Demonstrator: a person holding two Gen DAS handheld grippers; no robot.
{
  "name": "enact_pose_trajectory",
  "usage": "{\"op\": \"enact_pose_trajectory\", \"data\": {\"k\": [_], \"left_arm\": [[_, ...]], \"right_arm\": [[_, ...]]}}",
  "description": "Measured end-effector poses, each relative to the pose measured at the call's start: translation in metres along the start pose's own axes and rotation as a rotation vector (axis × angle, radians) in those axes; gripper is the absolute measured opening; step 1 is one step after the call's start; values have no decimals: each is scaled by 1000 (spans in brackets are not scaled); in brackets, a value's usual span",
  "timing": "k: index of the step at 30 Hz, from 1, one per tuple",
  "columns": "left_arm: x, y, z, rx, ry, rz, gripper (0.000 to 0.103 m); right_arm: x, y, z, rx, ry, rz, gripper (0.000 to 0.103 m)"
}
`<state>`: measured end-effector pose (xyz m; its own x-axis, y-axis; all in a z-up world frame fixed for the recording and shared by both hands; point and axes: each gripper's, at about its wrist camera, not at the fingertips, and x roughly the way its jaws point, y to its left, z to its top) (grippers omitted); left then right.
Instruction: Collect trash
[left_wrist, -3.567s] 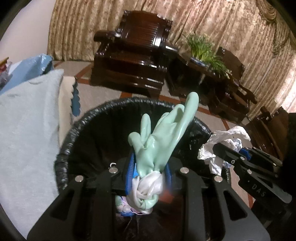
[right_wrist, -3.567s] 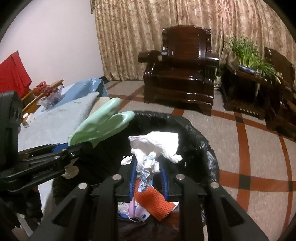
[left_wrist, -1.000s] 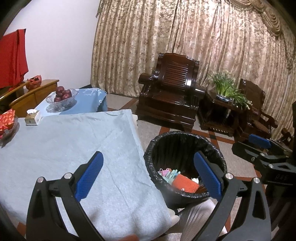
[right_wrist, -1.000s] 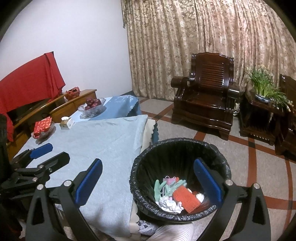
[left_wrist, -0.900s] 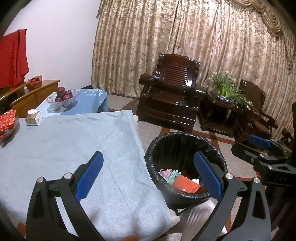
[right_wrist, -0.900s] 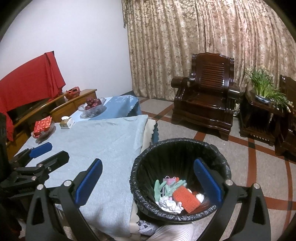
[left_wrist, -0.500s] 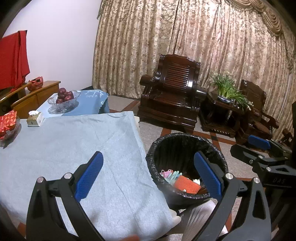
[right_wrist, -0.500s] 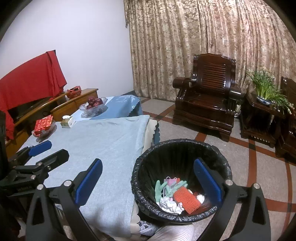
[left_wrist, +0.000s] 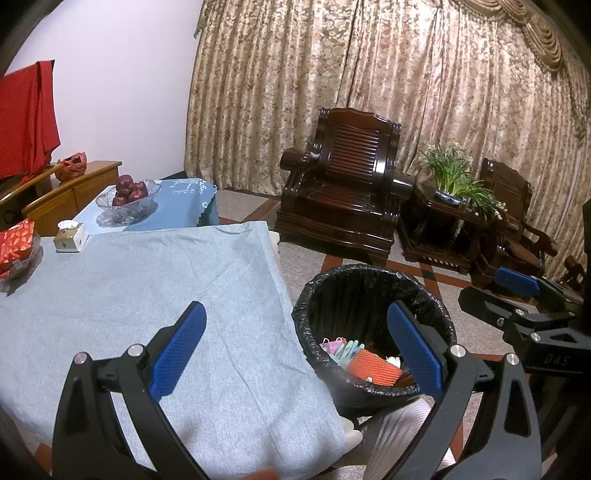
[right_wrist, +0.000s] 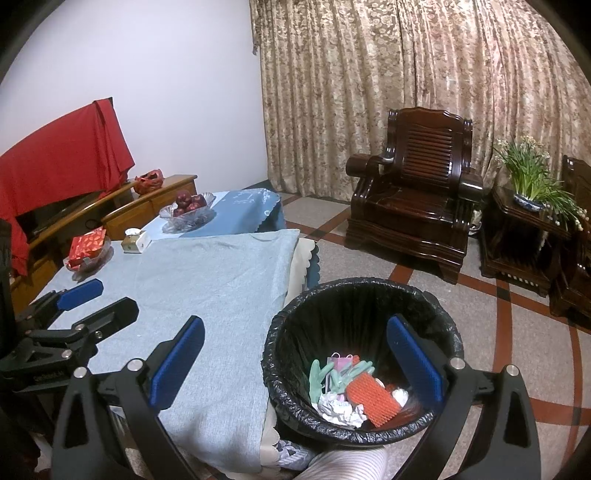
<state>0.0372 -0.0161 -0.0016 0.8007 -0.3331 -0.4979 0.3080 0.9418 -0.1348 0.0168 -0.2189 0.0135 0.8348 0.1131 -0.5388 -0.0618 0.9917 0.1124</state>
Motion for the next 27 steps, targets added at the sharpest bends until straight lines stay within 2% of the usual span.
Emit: {"op": "enact_pose_trajectory", "data": {"k": [27], "left_arm": [[-1, 0, 1, -1, 2, 1, 96]], "right_arm": [[2, 2, 0, -2, 4, 1, 97]]}}
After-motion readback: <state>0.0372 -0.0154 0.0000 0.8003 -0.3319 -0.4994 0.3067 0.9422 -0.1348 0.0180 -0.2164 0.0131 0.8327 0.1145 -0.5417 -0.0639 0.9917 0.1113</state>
